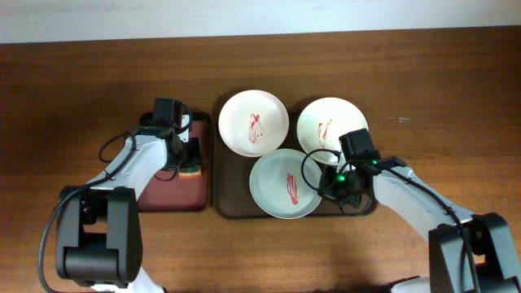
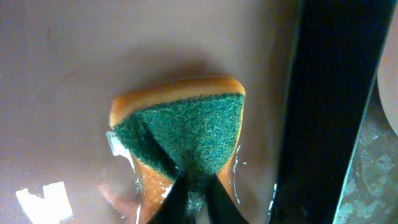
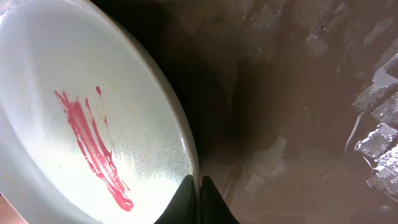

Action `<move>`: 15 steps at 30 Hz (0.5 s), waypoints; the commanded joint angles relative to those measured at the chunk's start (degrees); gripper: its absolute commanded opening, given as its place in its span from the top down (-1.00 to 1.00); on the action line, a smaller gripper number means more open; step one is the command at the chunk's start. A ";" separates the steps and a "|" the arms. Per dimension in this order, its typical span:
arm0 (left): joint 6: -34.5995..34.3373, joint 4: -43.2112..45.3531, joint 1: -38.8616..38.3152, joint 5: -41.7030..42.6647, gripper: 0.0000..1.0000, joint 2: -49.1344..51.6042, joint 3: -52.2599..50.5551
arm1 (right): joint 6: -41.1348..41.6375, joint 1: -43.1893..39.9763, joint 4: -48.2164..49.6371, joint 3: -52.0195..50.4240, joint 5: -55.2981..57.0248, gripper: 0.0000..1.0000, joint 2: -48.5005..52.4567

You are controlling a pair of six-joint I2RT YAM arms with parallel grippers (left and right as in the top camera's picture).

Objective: Clean dirty plates on tray and stack at the side
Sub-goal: 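Grasp the green sponge with the left gripper and lift it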

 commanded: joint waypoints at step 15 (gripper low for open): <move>7.48 -13.18 -0.31 0.68 1.00 -7.67 0.74 | -16.31 0.35 3.98 0.63 2.19 0.92 0.24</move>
